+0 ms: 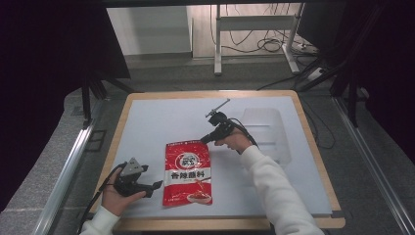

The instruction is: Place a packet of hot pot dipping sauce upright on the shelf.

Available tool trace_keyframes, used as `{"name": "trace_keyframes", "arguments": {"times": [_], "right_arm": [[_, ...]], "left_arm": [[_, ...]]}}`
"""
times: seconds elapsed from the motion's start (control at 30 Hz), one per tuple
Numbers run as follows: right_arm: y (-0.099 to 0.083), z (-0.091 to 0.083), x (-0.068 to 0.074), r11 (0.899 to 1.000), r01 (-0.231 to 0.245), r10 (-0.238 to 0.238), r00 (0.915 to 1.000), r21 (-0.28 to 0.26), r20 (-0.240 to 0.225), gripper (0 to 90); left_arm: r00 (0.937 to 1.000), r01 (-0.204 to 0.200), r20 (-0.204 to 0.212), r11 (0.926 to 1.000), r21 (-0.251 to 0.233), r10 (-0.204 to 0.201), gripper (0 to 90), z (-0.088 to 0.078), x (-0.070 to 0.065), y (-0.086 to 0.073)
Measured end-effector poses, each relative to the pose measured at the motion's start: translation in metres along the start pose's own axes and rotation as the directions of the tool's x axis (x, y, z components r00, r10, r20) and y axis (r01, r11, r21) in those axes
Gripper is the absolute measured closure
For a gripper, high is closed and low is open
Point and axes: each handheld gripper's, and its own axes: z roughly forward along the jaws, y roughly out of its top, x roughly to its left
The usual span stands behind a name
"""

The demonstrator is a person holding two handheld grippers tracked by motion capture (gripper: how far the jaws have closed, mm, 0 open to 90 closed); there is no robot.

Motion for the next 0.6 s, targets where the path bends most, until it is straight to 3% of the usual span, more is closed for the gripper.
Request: {"name": "trace_keyframes", "arguments": {"times": [0.6], "right_arm": [[-0.007,-0.015,0.011,0.997,0.03,-0.034,0.9971,-0.067,-0.067,89.5]], "left_arm": [[0.9997,0.017,-0.016,0.9998,-0.008,-0.017,17.9,0.001,0.006,0.001]]}}
